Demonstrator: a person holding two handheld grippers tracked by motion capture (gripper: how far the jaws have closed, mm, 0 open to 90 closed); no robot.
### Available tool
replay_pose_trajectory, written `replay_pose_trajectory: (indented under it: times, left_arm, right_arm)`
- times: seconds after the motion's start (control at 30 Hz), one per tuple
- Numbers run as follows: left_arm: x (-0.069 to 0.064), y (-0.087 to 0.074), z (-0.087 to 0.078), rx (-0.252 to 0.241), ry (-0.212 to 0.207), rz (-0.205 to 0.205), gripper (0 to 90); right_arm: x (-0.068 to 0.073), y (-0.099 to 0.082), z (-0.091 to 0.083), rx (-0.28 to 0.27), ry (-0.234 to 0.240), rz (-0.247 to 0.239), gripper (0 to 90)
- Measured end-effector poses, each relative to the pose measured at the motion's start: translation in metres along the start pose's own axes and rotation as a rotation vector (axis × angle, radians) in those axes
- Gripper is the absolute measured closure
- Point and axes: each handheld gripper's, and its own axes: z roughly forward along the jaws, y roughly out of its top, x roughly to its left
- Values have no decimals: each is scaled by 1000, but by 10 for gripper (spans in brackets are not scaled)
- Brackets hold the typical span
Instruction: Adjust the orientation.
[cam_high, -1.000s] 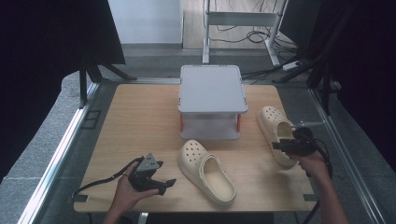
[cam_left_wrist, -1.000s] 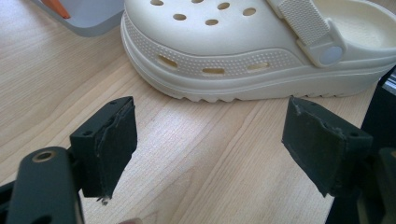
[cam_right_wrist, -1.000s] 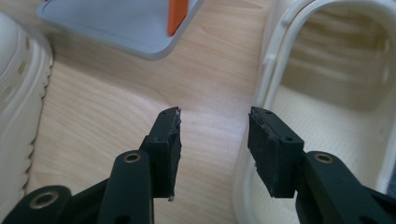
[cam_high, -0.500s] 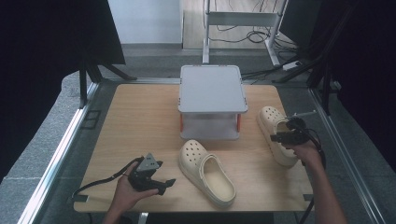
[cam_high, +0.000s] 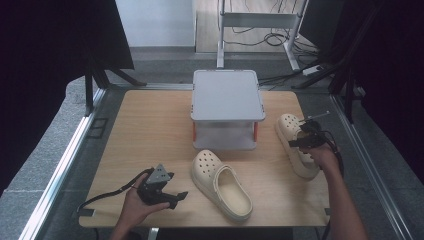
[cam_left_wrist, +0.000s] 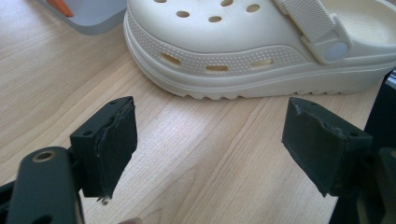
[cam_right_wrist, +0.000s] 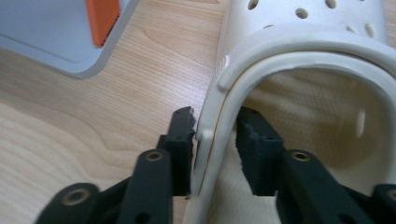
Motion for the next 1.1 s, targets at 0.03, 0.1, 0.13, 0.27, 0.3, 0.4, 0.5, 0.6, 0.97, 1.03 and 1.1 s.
replay_pose_trajectory:
  times: [0.03,0.1,0.13,0.27,0.3,0.4,0.5,0.6,0.97,1.03,1.1]
  left_arm:
    - [0,0,0,0,0,0,184]
    - [0,0,0,0,0,0,184]
    - [0,0,0,1,0,1,184]
    - [0,0,-1,0,2,2,184]
    - [0,0,-1,0,2,2,184]
    - [0,0,-1,-4,3,-3,184]
    - [1,0,-1,0,3,1,184]
    - [0,0,0,1,1,-1,184]
    - [0,1,-1,-4,2,-3,184]
    - [0,1,-1,-3,2,-4,184]
    - [0,0,0,-2,0,-4,184]
  right_arm:
    - [1,1,2,2,2,0,734]
    - [3,3,5,16,-1,-8,759]
    - [3,3,5,19,-7,-6,764]
    - [4,2,3,20,-23,-6,776]
    - [4,2,3,20,-23,-6,776]
    - [5,-2,-2,2,-34,-2,779]
    - [8,-9,-10,-20,-25,-14,780]
    - [18,-17,-20,-34,-2,-58,779]
    - [65,-50,-50,-88,80,-180,779]
    - [75,-55,-52,-91,89,-201,778]
    - [84,-59,-54,-94,97,-221,778]
